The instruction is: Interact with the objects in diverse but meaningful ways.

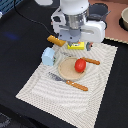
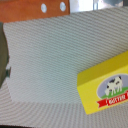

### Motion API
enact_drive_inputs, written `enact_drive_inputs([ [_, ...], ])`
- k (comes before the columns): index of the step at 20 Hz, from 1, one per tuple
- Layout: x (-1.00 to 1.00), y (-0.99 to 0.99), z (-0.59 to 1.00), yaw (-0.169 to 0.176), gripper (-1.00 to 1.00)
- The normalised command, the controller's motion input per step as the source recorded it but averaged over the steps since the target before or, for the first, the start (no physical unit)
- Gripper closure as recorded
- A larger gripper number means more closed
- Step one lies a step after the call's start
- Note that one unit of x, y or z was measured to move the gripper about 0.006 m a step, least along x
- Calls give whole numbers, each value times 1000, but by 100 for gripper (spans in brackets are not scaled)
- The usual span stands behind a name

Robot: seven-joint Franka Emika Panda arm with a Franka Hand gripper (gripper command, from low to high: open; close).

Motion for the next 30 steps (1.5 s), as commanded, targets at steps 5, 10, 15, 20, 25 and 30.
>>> enact_drive_inputs([
  [5,576,-215,11,-82,-100],
  [10,578,-243,37,-97,-100],
  [15,631,-251,132,-132,-100],
  [20,574,-251,92,-127,-100],
  [25,405,-139,0,-94,-100],
  [30,357,-15,-22,-88,100],
])
